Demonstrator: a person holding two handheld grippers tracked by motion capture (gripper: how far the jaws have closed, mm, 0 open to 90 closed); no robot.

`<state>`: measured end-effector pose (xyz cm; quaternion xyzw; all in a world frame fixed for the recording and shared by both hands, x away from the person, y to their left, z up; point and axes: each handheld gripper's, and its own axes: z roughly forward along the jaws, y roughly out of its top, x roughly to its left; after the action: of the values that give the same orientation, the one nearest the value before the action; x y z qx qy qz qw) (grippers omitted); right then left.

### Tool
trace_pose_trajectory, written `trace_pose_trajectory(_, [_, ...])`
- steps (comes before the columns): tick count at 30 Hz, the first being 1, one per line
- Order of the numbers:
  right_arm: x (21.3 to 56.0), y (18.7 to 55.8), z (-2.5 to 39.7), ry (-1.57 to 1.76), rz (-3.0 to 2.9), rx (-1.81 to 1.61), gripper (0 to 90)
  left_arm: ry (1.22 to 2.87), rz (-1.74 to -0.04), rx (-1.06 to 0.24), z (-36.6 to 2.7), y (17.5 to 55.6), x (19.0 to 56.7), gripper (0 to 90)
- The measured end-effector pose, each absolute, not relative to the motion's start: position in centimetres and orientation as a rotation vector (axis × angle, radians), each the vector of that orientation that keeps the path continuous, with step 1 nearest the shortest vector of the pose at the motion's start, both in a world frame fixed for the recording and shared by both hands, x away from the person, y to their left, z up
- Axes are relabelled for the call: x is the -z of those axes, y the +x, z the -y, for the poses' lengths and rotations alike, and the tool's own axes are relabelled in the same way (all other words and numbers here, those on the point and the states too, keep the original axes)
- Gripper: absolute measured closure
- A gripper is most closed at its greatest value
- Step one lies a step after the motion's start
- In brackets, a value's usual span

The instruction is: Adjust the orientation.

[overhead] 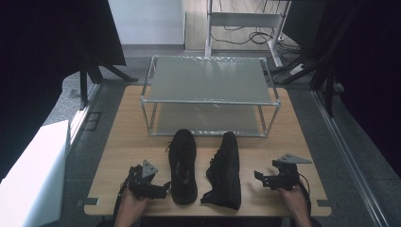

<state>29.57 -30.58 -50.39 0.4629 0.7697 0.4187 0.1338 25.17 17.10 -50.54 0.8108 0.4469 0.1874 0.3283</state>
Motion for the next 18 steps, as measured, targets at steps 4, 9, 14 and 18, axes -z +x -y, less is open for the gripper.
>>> trace_pose_trajectory(4, [50.3,29.5,30.5,1.332,-2.230,-1.207,1.4,2.074,-1.198,-0.511,-18.1,25.1,50.3,0.0])
trace_pose_trajectory(9, [50.0,29.3,30.3,1.318,-2.227,-1.215,1.4,2.036,-1.260,-0.538,-19.7,25.3,50.5,0.0])
trace_pose_trajectory(14, [49.6,29.1,29.8,1.285,-2.238,-1.209,1.3,2.005,-1.284,-0.531,-20.2,25.3,50.5,0.0])
trace_pose_trajectory(18, [48.9,29.0,29.3,1.253,-2.246,-1.200,0.9,2.001,-1.290,-0.545,-20.4,25.4,50.5,0.0])
